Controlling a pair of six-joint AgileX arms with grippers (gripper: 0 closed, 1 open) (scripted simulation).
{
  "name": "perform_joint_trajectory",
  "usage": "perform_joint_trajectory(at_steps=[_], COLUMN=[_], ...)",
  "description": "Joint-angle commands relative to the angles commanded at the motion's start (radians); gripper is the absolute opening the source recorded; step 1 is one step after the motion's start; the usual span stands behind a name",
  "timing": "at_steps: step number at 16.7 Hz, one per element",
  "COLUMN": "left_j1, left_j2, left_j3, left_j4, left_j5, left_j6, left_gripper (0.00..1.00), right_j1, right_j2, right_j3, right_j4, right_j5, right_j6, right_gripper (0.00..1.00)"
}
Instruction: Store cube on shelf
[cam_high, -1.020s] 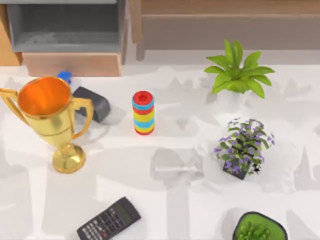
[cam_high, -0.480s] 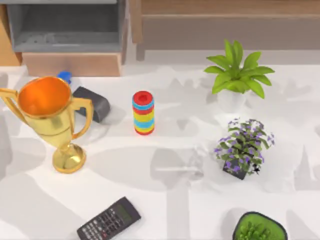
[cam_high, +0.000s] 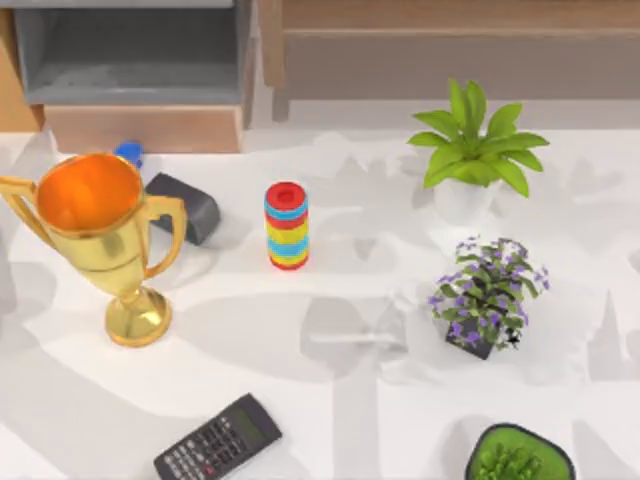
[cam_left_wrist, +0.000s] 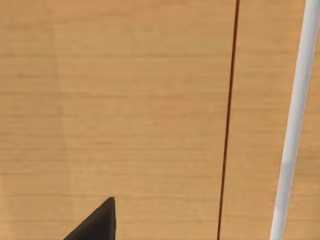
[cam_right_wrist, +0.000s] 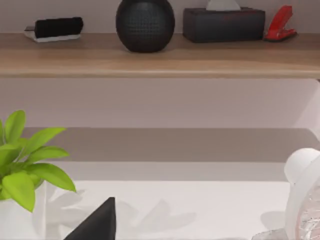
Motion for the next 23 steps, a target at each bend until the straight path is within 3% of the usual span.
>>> perform_joint_trajectory(at_steps=[13, 23], left_j1=[-0.025, -0.025], left_j2=[0.054, 0.054], left_j3=[0.115, 0.115], left_j4=[-0.060, -0.060], left_j5=[-0.025, -0.025], left_j6=[-0.001, -0.001], left_gripper=[1.00, 0.25], right_j1=[0.000, 0.000], right_j2=[0.000, 0.000], right_j3=[0.000, 0.000], right_j4=[0.000, 0.000], right_j5=[0.000, 0.000], right_j6=[0.000, 0.000], right_gripper=[1.00, 1.00])
